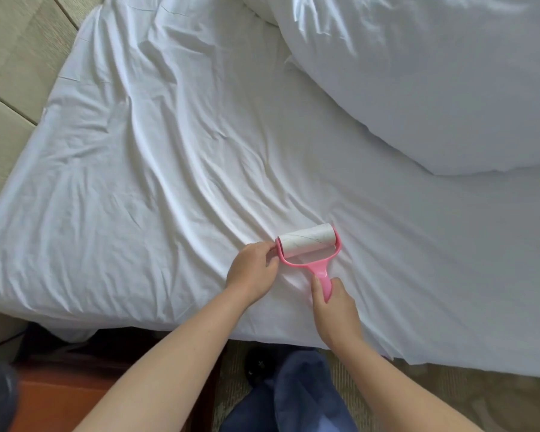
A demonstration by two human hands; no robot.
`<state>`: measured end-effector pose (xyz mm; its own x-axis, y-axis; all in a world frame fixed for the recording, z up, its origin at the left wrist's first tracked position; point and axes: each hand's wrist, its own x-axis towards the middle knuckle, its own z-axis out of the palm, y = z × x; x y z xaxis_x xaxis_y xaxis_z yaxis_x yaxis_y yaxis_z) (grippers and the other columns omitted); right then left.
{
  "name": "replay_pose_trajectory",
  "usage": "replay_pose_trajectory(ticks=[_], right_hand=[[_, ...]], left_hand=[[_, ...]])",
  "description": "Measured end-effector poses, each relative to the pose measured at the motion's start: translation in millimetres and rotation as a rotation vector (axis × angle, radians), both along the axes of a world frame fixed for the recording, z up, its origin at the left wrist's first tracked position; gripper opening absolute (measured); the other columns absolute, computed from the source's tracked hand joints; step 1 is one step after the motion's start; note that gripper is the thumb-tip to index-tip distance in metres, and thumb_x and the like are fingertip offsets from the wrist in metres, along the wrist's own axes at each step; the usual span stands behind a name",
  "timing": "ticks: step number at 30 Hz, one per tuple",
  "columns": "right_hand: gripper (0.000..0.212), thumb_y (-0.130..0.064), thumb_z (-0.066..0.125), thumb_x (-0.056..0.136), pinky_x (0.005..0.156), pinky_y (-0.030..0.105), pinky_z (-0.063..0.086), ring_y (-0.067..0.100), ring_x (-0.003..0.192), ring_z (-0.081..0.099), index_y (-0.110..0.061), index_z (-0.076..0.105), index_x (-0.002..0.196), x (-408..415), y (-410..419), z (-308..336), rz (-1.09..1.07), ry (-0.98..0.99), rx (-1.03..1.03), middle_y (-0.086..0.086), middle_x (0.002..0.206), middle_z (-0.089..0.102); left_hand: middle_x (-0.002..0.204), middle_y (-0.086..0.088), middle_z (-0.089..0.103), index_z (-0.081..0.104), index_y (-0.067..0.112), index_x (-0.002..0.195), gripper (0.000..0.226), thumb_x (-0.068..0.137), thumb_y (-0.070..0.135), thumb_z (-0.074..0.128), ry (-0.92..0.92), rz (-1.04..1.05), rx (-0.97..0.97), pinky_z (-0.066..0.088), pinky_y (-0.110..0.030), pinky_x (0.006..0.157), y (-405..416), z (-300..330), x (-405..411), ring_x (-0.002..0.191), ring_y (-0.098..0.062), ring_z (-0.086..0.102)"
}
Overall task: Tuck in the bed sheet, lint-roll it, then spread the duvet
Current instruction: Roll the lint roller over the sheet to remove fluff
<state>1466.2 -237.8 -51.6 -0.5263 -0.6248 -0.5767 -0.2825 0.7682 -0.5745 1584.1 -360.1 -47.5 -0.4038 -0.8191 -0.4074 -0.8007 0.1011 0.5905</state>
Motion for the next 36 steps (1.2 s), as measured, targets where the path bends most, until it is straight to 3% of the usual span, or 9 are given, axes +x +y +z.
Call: replay_pose_trajectory(ticks=[5, 8, 12, 18, 22, 25, 27, 31, 36], right_hand=[[0.042, -0.051, 0.04, 0.096, 0.054, 0.031, 0.034, 0.016, 0.058, 0.044, -0.015, 0.041, 0.073, -7, 3, 14, 0.033, 0.077, -0.062, -0.001, 0.065, 0.048], [0.039, -0.048, 0.043, 0.095, 0.052, 0.029, 0.032, 0.015, 0.057, 0.044, -0.017, 0.04, 0.073, -12, 2, 22, 0.101, 0.131, -0.081, -0.002, 0.064, 0.048], [0.037, -0.046, 0.044, 0.096, 0.05, 0.029, 0.031, 0.014, 0.056, 0.044, -0.019, 0.038, 0.071, -13, 2, 28, 0.141, 0.169, -0.078, -0.001, 0.064, 0.048], [0.036, -0.046, 0.042, 0.097, 0.047, 0.027, 0.03, 0.013, 0.055, 0.044, -0.018, 0.039, 0.073, -16, -1, 30, 0.151, 0.18, -0.044, -0.001, 0.064, 0.048], [0.037, -0.046, 0.041, 0.097, 0.047, 0.029, 0.03, 0.016, 0.056, 0.045, -0.016, 0.042, 0.076, -17, -8, 22, 0.156, 0.178, -0.035, 0.0, 0.065, 0.05], [0.037, -0.048, 0.041, 0.096, 0.047, 0.028, 0.028, 0.014, 0.055, 0.045, -0.016, 0.042, 0.078, -19, -11, 17, 0.191, 0.202, -0.005, -0.001, 0.065, 0.049], [0.037, -0.048, 0.042, 0.096, 0.047, 0.028, 0.028, 0.015, 0.055, 0.046, -0.016, 0.043, 0.079, -20, -11, 14, 0.191, 0.212, 0.0, -0.001, 0.065, 0.05], [0.038, -0.048, 0.044, 0.095, 0.047, 0.029, 0.029, 0.017, 0.055, 0.046, -0.014, 0.044, 0.08, -21, -13, 12, 0.197, 0.22, -0.017, -0.001, 0.063, 0.049], [0.038, -0.046, 0.048, 0.094, 0.046, 0.027, 0.028, 0.019, 0.055, 0.044, -0.012, 0.043, 0.079, -25, -16, 12, 0.177, 0.235, -0.059, -0.002, 0.06, 0.046]], left_hand=[[0.117, -0.007, 0.065, 0.06, 0.014, 0.123, 0.032, 0.099, 0.03, 0.045, 0.244, 0.39, 0.268, 0.046, -0.034, 0.092, -2, 5, -11, 0.108, -0.024, 0.061], [0.093, -0.012, 0.069, 0.065, 0.003, 0.098, 0.038, 0.099, 0.035, 0.045, 0.323, 0.487, 0.353, 0.048, -0.032, 0.076, -12, 14, -14, 0.086, -0.025, 0.068], [0.083, -0.003, 0.065, 0.066, 0.007, 0.099, 0.025, 0.097, 0.03, 0.054, 0.387, 0.513, 0.411, 0.046, -0.024, 0.066, -16, 22, -10, 0.067, -0.014, 0.065], [0.095, -0.003, 0.065, 0.059, 0.012, 0.109, 0.026, 0.086, 0.018, 0.07, 0.478, 0.574, 0.452, 0.05, -0.027, 0.074, -15, 26, -9, 0.077, -0.013, 0.064], [0.097, -0.005, 0.066, 0.062, 0.012, 0.098, 0.013, 0.087, 0.013, 0.068, 0.501, 0.612, 0.406, 0.053, -0.034, 0.08, -20, 23, -8, 0.088, -0.017, 0.063], [0.085, -0.004, 0.064, 0.061, 0.014, 0.091, 0.012, 0.086, 0.005, 0.068, 0.529, 0.649, 0.4, 0.053, -0.038, 0.084, -24, 21, -8, 0.082, -0.017, 0.061], [0.077, -0.002, 0.062, 0.059, 0.014, 0.092, 0.019, 0.084, 0.0, 0.069, 0.546, 0.651, 0.397, 0.053, -0.036, 0.084, -24, 19, -8, 0.075, -0.015, 0.058], [0.093, 0.003, 0.061, 0.058, 0.016, 0.106, 0.041, 0.075, -0.002, 0.077, 0.548, 0.682, 0.341, 0.05, -0.016, 0.069, -29, 15, -4, 0.078, -0.01, 0.06], [0.103, -0.005, 0.06, 0.055, 0.013, 0.115, 0.039, 0.081, 0.009, 0.075, 0.543, 0.71, 0.603, 0.053, -0.036, 0.088, -35, 13, -7, 0.091, -0.02, 0.061]])
